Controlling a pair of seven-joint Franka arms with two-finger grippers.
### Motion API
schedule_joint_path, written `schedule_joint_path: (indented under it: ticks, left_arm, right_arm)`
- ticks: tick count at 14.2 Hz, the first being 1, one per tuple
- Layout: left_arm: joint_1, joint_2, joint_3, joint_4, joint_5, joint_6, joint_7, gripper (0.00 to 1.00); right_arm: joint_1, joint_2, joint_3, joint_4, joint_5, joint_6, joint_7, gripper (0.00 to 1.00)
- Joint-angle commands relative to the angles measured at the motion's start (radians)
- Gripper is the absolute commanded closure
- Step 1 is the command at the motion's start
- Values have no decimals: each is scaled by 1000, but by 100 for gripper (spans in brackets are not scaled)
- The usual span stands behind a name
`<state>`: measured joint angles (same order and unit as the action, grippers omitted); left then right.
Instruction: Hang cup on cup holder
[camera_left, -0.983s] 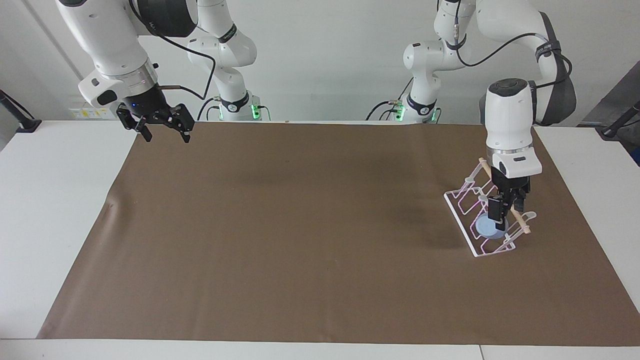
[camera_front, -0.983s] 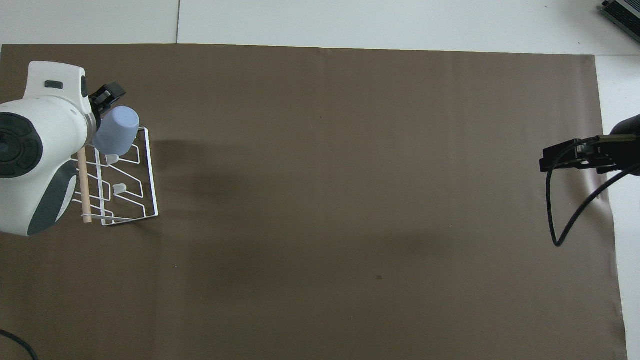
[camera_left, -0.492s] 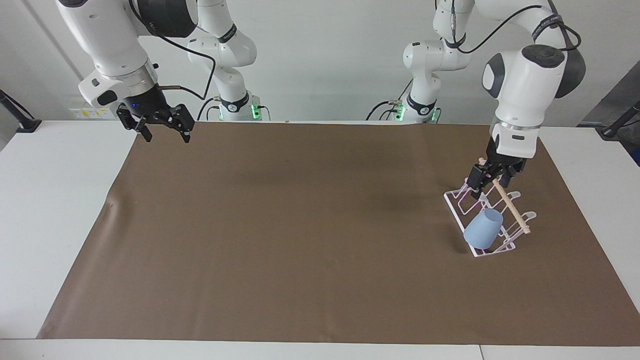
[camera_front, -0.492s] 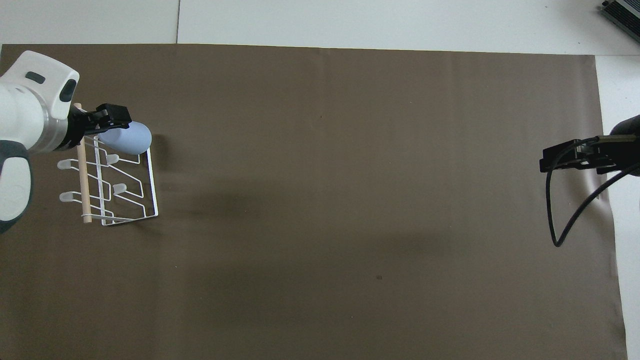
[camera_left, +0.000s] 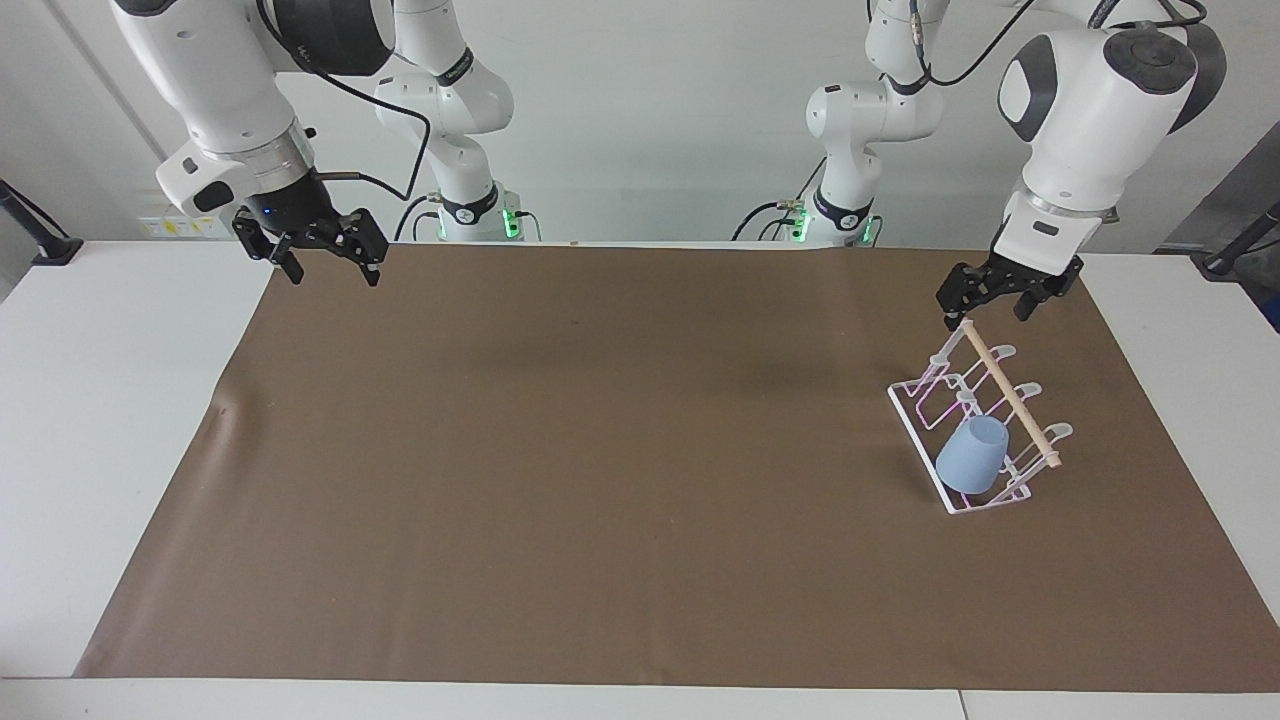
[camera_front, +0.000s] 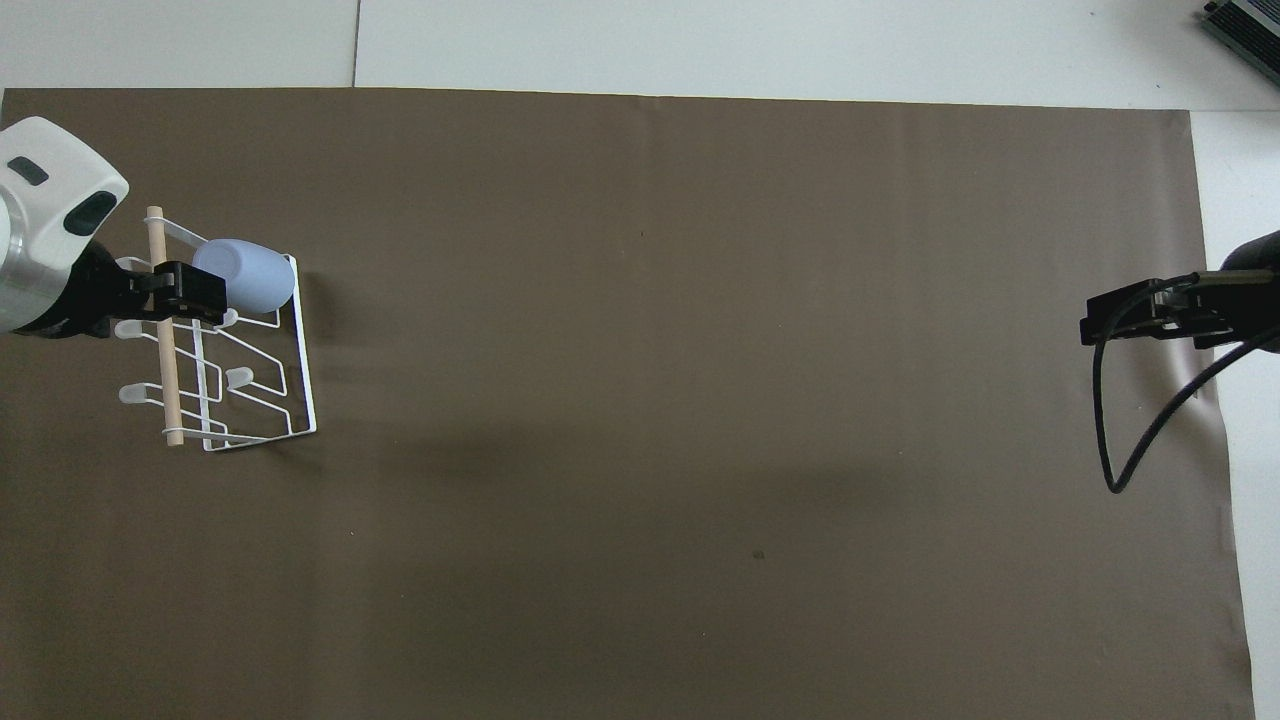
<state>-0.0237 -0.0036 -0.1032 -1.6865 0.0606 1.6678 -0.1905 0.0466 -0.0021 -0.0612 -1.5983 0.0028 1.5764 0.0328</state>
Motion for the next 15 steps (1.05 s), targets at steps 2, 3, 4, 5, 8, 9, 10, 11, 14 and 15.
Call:
schedule_joint_path:
  ticks: [2, 3, 4, 5, 8, 9, 10, 11, 14, 15]
  left_arm:
    - [-7, 1, 2, 73, -12, -150, 65, 0]
    - [-10, -10, 2, 73, -13, -158, 78, 0]
    - [-10, -22, 2, 73, -19, -161, 88, 0]
    - [-12, -35, 0, 73, -19, -161, 89, 0]
    - [-13, -59, -1, 71, -33, -163, 91, 0]
    - [-10, -71, 0, 71, -35, -161, 94, 0]
    - [-10, -76, 2, 68, -38, -166, 91, 0]
    - [-7, -82, 5, 67, -38, -178, 94, 0]
    - [-1, -96, 7, 64, -38, -203, 95, 0]
    - [-4, -96, 7, 62, -38, -203, 95, 0]
  right_arm:
    - [-11, -19, -2, -19, -23, 20, -8, 0]
    - [-14, -19, -5, -19, -23, 36, -10, 0]
    - [-28, -19, -5, -17, -23, 37, -8, 0]
    - [-30, -18, -5, -14, -26, 37, -8, 0]
    - [-33, -19, -5, -15, -27, 48, -14, 0]
    - [-31, -19, -5, -17, -27, 48, -16, 0]
    - [-31, -19, -3, -17, -27, 48, -20, 0]
    - [-31, -21, -3, -19, -27, 48, -28, 0]
    - [-24, -22, -3, -23, -29, 48, -44, 0]
    - [-22, -25, -2, -23, -27, 48, -42, 0]
